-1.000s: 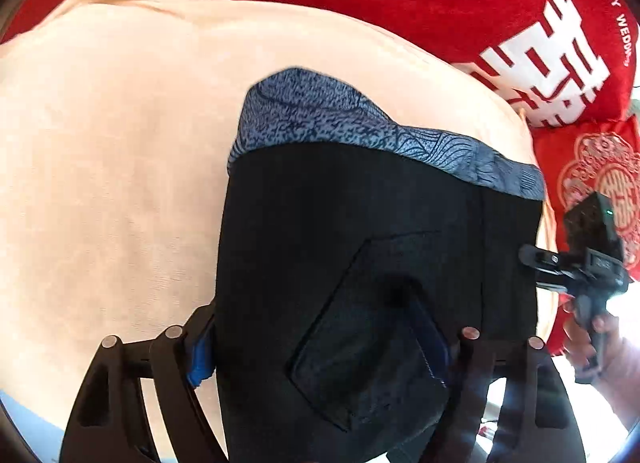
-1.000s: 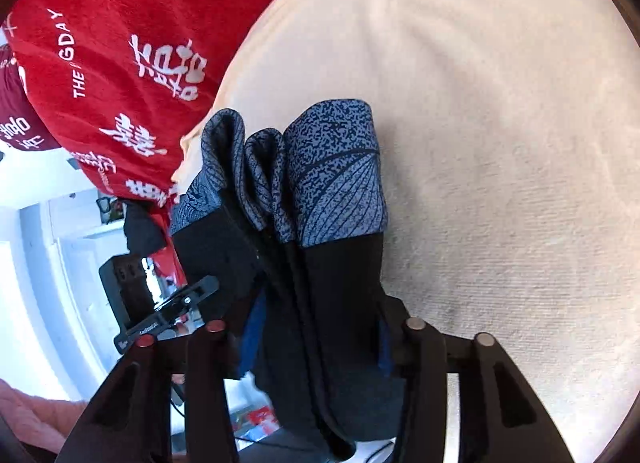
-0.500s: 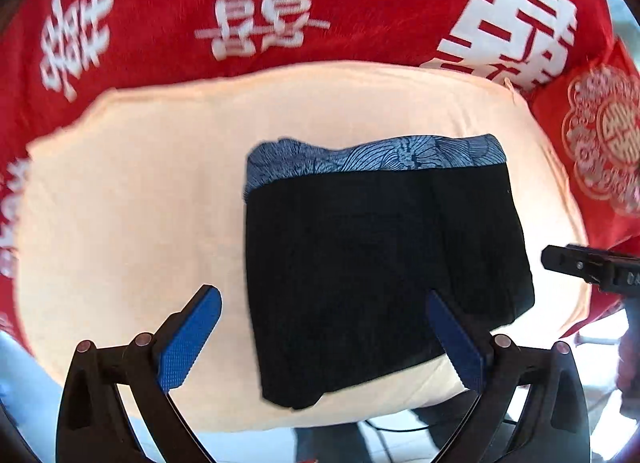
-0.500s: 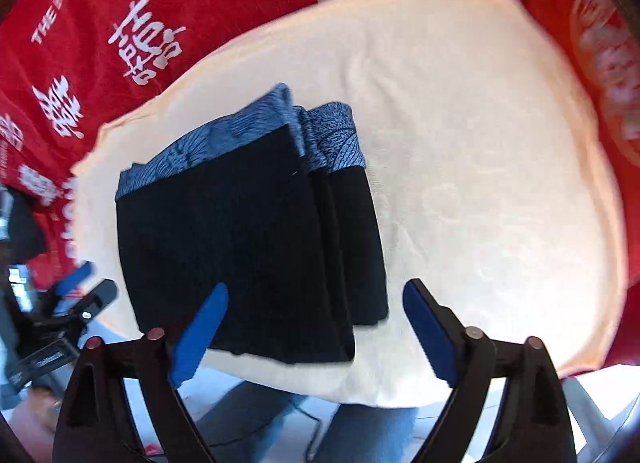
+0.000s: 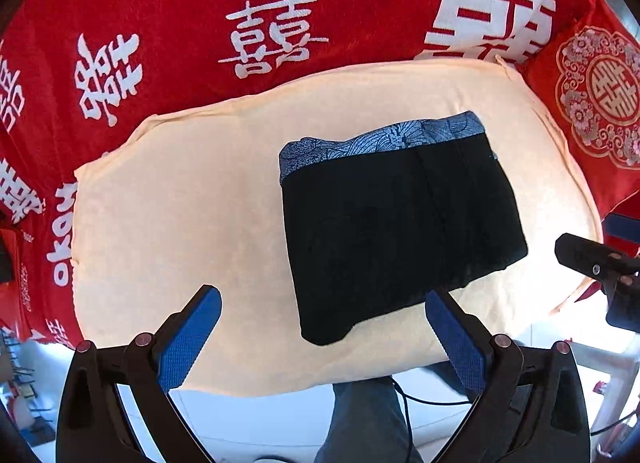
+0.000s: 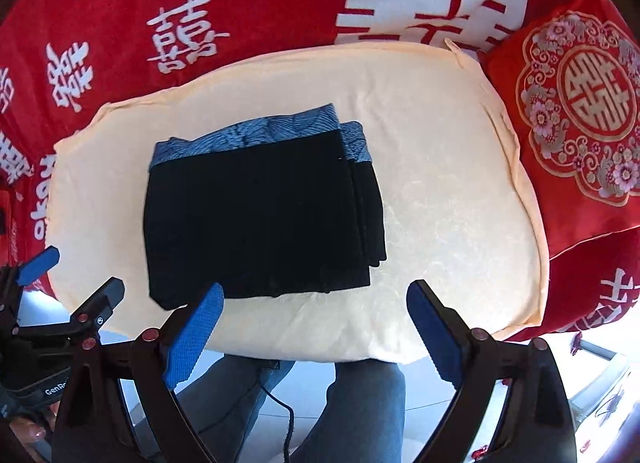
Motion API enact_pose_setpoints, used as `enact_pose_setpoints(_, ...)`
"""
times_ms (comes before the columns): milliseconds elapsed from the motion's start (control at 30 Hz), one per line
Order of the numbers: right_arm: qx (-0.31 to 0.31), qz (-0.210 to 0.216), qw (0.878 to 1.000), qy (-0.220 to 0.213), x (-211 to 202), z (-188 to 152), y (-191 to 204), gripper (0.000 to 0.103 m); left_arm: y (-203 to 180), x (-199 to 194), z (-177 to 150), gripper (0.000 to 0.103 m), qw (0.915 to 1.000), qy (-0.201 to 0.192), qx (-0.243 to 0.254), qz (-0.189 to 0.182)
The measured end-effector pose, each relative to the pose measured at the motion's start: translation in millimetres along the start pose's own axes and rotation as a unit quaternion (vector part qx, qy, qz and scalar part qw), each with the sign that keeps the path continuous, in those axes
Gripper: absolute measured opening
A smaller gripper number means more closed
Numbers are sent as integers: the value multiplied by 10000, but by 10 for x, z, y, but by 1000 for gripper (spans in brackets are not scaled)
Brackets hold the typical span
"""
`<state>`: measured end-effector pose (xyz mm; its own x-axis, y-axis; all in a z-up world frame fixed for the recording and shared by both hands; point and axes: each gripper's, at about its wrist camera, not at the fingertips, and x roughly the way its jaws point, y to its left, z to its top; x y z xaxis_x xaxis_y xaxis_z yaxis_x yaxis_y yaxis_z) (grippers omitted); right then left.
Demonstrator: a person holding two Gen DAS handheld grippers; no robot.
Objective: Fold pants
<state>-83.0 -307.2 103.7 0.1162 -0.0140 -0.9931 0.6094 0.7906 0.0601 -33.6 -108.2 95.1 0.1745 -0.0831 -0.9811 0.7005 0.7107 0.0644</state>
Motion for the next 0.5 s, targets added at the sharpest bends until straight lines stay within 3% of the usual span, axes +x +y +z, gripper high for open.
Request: enact_pose_setpoints(500, -295, -52, 9995, 66, -186, -161, -46, 94, -98, -347, -187, 103, 9984, 15, -427, 362)
